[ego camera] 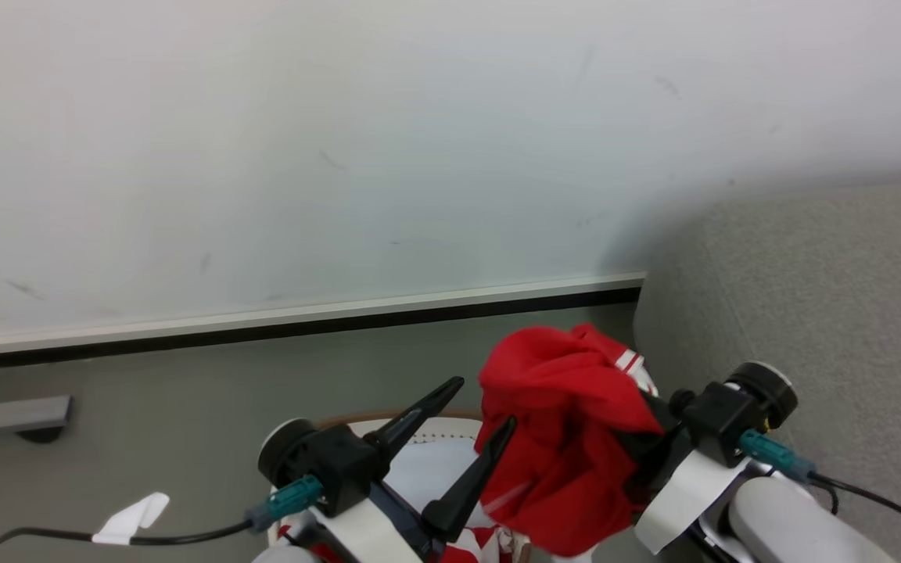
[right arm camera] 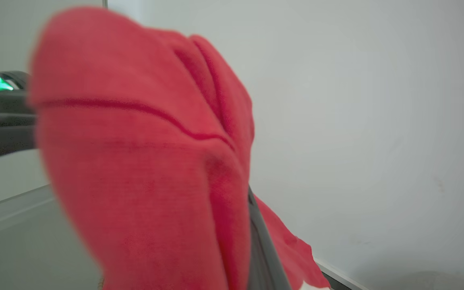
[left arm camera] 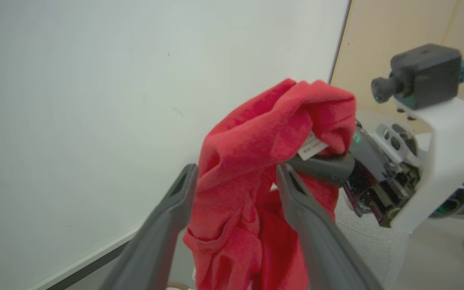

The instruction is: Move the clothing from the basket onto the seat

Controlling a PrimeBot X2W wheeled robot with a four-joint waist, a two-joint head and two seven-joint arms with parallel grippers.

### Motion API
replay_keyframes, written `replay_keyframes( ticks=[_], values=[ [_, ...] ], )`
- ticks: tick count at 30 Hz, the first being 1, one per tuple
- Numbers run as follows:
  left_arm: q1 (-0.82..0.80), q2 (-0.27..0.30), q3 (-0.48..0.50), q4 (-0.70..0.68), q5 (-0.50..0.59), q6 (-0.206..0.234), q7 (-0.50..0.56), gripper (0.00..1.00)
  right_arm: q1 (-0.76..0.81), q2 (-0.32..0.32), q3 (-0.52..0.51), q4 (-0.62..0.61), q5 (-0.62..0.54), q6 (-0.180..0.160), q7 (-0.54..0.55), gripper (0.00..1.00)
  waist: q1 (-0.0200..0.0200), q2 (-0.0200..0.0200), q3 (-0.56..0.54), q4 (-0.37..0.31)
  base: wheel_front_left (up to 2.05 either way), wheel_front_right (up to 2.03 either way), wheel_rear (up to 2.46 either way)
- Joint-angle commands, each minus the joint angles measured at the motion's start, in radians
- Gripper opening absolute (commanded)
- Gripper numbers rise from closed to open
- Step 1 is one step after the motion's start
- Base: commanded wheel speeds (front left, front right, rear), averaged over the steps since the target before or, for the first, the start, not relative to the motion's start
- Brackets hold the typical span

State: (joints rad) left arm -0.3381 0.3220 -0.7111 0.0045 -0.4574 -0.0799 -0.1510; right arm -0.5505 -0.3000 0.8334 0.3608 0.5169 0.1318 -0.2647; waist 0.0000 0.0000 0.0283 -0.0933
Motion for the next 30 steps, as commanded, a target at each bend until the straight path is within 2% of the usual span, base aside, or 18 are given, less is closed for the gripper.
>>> replay_keyframes(
  ticks=[1,17,24,30],
  values=[
    [0.012,-0.004,0.0,0.01,0.001,-0.003,-0.01,1.0,0.009,-0.01,-0.016,-0.005,-0.011,-0.002,0.0,0.0,0.0,0.0,0.011,-0.022,0.0,0.0,0.0],
    [-0.04,-0.04,-0.043,0.113,0.027,-0.012,-0.059,1.0,0.06,-0.062,-0.226,-0.063,-0.074,-0.002,0.0,0.0,0.0,0.0,0.077,-0.215,0.0,0.0,0.0],
    [-0.076,-0.044,-0.053,0.124,0.039,-0.014,-0.061,1.0,0.065,-0.06,-0.297,-0.075,-0.103,-0.002,0.0,0.0,0.0,0.0,0.124,-0.233,0.0,0.0,0.0],
    [-0.136,-0.052,-0.054,0.121,0.053,-0.016,-0.054,1.0,-0.004,-0.047,-0.465,-0.074,-0.179,-0.002,0.0,0.0,0.0,0.0,0.233,-0.201,0.0,0.0,0.0]
  ],
)
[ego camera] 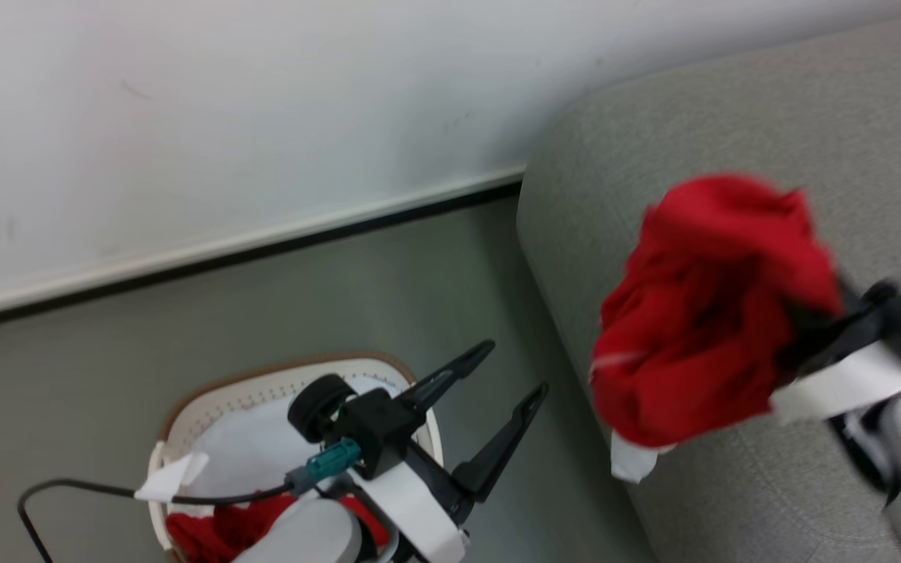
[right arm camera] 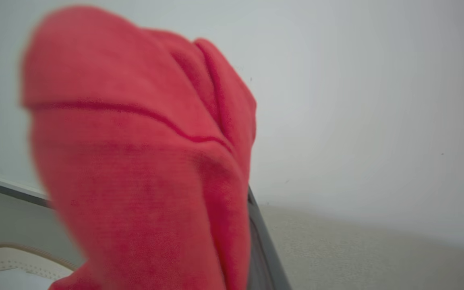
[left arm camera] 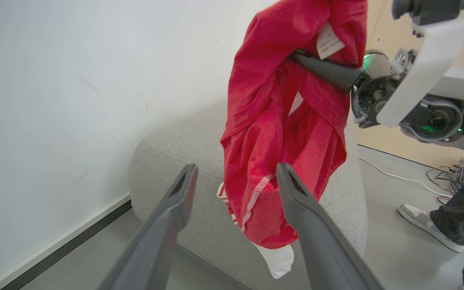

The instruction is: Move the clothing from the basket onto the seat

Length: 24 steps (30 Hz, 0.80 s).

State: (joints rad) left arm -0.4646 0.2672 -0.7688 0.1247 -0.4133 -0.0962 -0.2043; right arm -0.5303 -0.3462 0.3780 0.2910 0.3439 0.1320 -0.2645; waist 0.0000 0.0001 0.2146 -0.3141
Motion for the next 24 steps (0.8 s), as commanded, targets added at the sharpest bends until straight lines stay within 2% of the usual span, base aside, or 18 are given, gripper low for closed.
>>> replay_keyframes(
  ticks=[1,5,10,11,18,21,24],
  values=[
    [-0.025,0.002,0.003,-0.002,0.014,0.0,0.003,1.0,-0.047,-0.002,-0.05,-0.005,-0.021,-0.002,0.0,0.0,0.0,-0.0001,0.074,0.028,0.0,0.0,0.0],
    [-0.091,0.001,0.0,-0.006,0.032,-0.006,0.013,1.0,-0.165,-0.027,-0.203,0.025,-0.071,-0.002,0.0,0.0,0.0,-0.0001,0.189,0.072,0.0,0.0,0.0],
    [-0.189,-0.002,0.01,-0.019,0.064,-0.006,0.017,1.0,-0.385,-0.125,-0.355,0.143,-0.127,-0.002,0.007,0.0,0.0,-0.0001,0.346,0.14,0.0,0.0,0.0],
    [-0.189,-0.002,0.01,-0.019,0.064,-0.006,0.017,1.0,-0.385,-0.125,-0.355,0.143,-0.127,-0.002,0.007,0.0,0.0,-0.0001,0.346,0.14,0.0,0.0,0.0],
    [-0.292,-0.032,0.028,-0.025,0.095,0.005,-0.013,1.0,-0.641,-0.248,-0.58,0.354,-0.258,-0.002,0.055,0.0,0.0,-0.0001,0.506,0.243,0.0,0.0,0.0],
    [-0.308,-0.051,0.027,-0.017,0.102,0.008,-0.03,1.0,-0.675,-0.265,-0.684,0.439,-0.345,-0.002,0.049,0.0,0.0,-0.0001,0.541,0.283,0.0,0.0,0.0],
    [-0.305,-0.059,0.028,-0.001,0.103,0.011,-0.041,1.0,-0.658,-0.243,-0.785,0.519,-0.428,-0.002,0.042,0.0,0.0,-0.0001,0.557,0.31,0.0,0.0,0.0]
  ],
)
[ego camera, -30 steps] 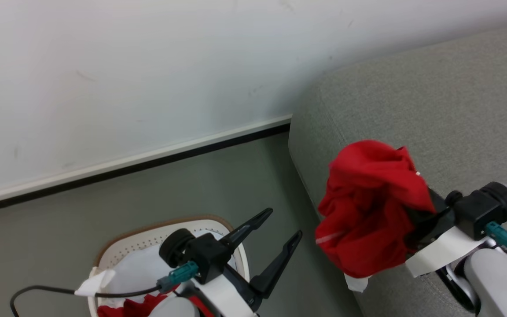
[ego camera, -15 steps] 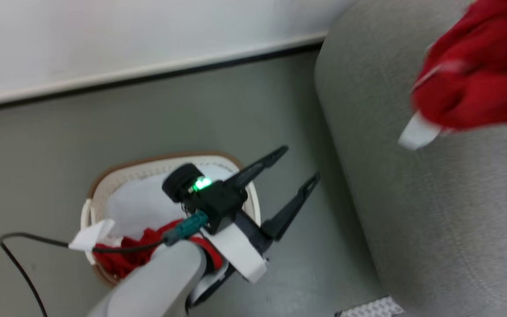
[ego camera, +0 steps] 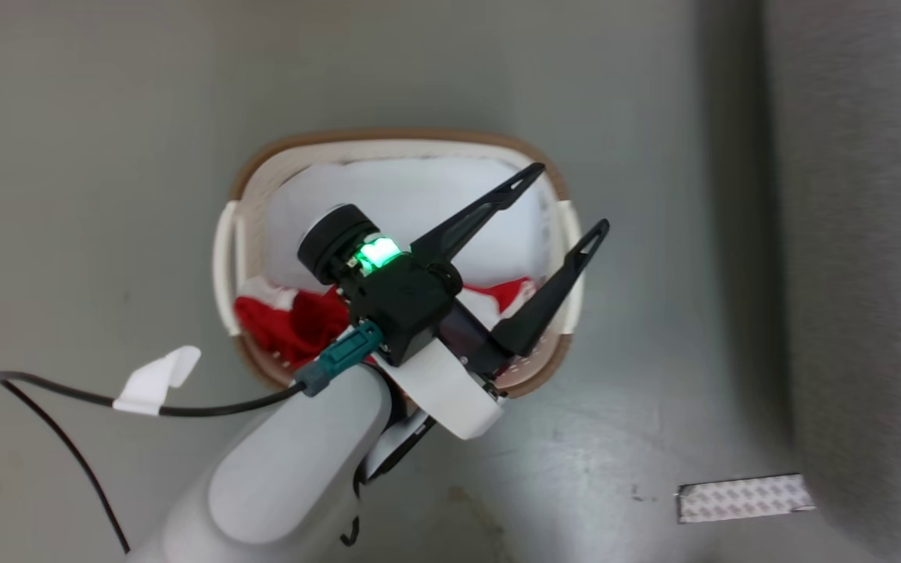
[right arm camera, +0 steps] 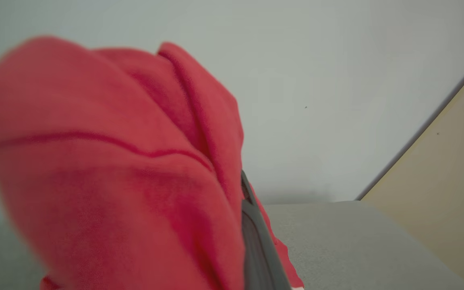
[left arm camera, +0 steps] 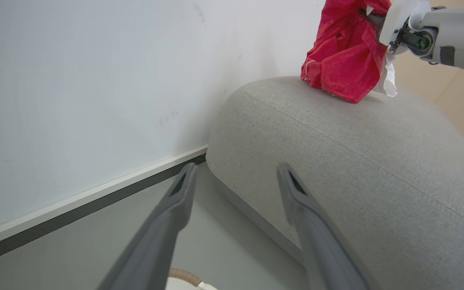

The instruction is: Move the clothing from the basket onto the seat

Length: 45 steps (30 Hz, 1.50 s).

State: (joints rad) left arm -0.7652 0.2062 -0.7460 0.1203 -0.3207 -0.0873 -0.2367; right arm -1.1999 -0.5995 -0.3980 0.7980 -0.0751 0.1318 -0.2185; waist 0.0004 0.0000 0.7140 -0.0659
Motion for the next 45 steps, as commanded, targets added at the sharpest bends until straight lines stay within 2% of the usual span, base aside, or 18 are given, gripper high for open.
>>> replay_keyframes(
  ticks=[1,2,3,6,7,14,17,24,34,39,45],
  values=[
    [0.001,0.001,0.006,0.011,0.009,0.003,-0.011,1.0,0.022,0.028,-0.034,0.034,-0.037,-0.002,-0.009,0.0,-0.0004,0.0,0.058,0.066,0.0,0.0,0.0],
    [0.008,0.0,0.007,0.018,0.005,0.004,-0.013,1.0,0.037,0.04,-0.055,0.057,-0.058,-0.002,-0.014,0.0,-0.0004,0.0,0.056,0.069,0.0,0.0,0.0],
    [0.016,-0.001,0.01,0.026,-0.002,0.004,-0.016,1.0,0.051,0.052,-0.071,0.08,-0.076,-0.002,-0.017,0.07,-0.0004,0.0,0.051,0.07,0.0,0.0,0.0],
    [0.034,0.005,0.017,0.048,-0.015,0.0,-0.021,1.0,0.07,0.073,-0.124,0.132,-0.121,-0.002,-0.027,0.5,-0.0004,0.0,0.02,0.062,0.0,0.0,0.0],
    [0.04,0.01,0.021,0.057,-0.019,-0.001,-0.023,1.0,0.078,0.094,-0.134,0.149,-0.13,-0.002,-0.032,1.0,-0.0004,0.0,0.004,0.057,0.0,0.0,0.0],
    [0.108,0.031,0.063,0.105,-0.046,0.006,-0.027,1.0,0.156,0.179,-0.069,0.171,-0.163,-0.002,-0.049,1.0,-0.0004,0.0,-0.138,0.0,0.0,0.0,0.0],
    [0.159,0.046,0.091,0.111,-0.051,0.013,-0.027,1.0,0.236,0.229,-0.022,0.107,-0.139,-0.002,-0.047,1.0,-0.0004,0.0,-0.215,-0.025,0.0,0.0,0.0],
    [0.309,0.064,0.189,0.086,-0.07,0.036,-0.028,1.0,0.46,0.292,0.057,-0.106,-0.074,-0.002,-0.047,1.0,-0.0004,0.0,-0.369,-0.059,0.0,0.0,0.0],
    [0.542,0.048,0.344,0.048,-0.067,0.068,-0.028,1.0,0.753,0.4,0.161,-0.373,0.011,-0.002,-0.045,1.0,-0.0004,0.0,-0.568,-0.044,0.0,0.0,0.0],
    [0.662,0.032,0.433,0.025,-0.056,0.083,-0.028,1.0,0.894,0.473,0.234,-0.462,0.045,-0.002,-0.046,1.0,-0.0004,0.0,-0.643,-0.022,0.0,0.0,0.0],
    [0.765,0.005,0.529,0.008,-0.011,0.086,-0.028,1.0,1.05,0.527,0.33,-0.535,0.069,-0.002,-0.045,1.0,-0.0004,0.0,-0.69,0.014,0.0,0.0,0.0]
  ],
)
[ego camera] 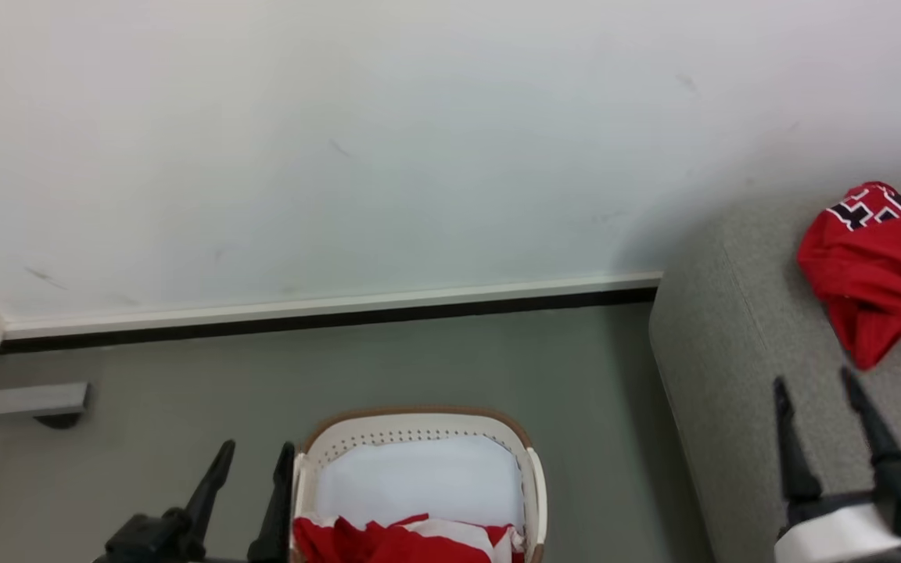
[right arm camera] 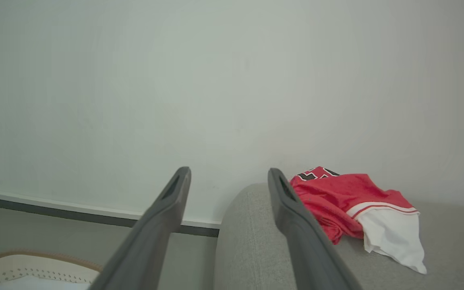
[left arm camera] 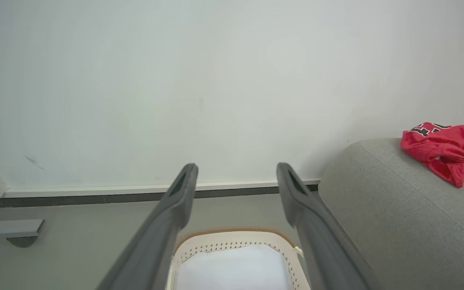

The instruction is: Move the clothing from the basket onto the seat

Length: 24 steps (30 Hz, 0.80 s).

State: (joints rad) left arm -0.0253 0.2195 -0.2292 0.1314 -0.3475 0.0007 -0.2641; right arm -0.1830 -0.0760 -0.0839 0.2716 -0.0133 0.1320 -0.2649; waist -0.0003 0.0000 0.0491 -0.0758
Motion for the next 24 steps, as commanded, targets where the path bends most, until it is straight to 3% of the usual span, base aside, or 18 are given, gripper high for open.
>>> replay_keyframes(
  ticks=[1,9,24],
  values=[
    [0.038,-0.011,0.028,-0.004,0.026,-0.006,0.0,1.0,0.055,0.01,0.027,-0.012,0.015,-0.002,0.001,1.0,0.0003,0.0,-0.03,0.03,0.0,0.0,0.0],
    [0.119,-0.065,0.137,-0.006,0.091,-0.034,-0.001,1.0,0.13,0.024,0.129,0.005,0.05,-0.002,0.001,1.0,0.0003,0.0,-0.059,0.047,0.0,0.0,0.0],
    [0.13,-0.122,0.197,0.014,0.155,-0.093,-0.001,1.0,0.126,0.025,0.153,0.044,0.098,-0.002,0.001,1.0,0.0003,0.0,-0.057,0.06,0.0,0.0,0.0]
  ],
)
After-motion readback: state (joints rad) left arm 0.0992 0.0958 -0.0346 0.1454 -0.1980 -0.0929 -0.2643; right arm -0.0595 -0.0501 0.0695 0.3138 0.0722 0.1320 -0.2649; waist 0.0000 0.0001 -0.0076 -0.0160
